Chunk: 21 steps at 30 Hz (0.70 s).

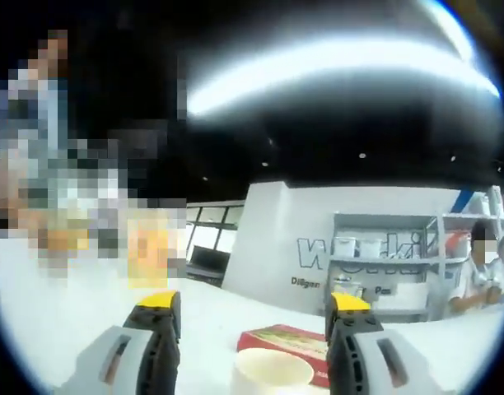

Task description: Tear open the coffee pouch, take out the coffee, and pour the coffee from the pouch into the cup

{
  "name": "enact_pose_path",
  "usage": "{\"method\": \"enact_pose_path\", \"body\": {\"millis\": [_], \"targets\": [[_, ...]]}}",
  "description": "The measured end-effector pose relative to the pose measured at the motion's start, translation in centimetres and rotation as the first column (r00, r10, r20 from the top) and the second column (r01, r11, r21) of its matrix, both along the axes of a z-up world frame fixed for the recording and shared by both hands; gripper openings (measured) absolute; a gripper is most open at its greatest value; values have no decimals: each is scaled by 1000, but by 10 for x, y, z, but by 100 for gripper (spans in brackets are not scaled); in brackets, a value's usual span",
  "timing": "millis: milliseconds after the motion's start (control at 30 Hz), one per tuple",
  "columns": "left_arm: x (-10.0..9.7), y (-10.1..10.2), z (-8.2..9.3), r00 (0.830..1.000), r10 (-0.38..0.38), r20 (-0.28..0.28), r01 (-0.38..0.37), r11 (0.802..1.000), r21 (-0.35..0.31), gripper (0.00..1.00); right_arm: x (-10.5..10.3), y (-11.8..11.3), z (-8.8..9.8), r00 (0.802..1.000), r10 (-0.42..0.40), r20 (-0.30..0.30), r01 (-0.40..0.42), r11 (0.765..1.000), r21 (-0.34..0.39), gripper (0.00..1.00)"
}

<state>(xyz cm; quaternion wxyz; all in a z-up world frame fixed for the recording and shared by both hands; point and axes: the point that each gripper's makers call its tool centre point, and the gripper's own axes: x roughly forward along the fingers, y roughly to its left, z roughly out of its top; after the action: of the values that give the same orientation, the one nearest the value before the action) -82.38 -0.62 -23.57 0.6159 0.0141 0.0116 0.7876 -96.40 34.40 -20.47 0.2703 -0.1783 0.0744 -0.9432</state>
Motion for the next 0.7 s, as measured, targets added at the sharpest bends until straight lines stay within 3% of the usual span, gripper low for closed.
{"method": "enact_pose_path", "body": {"millis": [100, 200, 300, 500, 700], "targets": [[0, 0, 0, 1000, -1, 0, 1, 1000, 0, 11, -11, 12, -12, 998, -40, 52, 41, 999, -10, 77], [2, 2, -1, 1000, -5, 0, 5, 1000, -3, 11, -10, 23, -7, 996, -71, 48, 73, 995, -62, 79], [3, 2, 0, 1000, -8, 0, 8, 1000, -2, 11, -13, 27, -13, 993, -71, 99, 80, 993, -86, 83], [1, 1, 1, 1000, -5, 11, 5, 1000, 8, 11, -22, 12, -40, 976, -74, 207, 71, 997, 22, 88], [1, 1, 1, 1000, -2, 4, 2, 1000, -1, 11, -29, 13, -60, 954, -115, 278, 91, 991, 96, 83]]}}
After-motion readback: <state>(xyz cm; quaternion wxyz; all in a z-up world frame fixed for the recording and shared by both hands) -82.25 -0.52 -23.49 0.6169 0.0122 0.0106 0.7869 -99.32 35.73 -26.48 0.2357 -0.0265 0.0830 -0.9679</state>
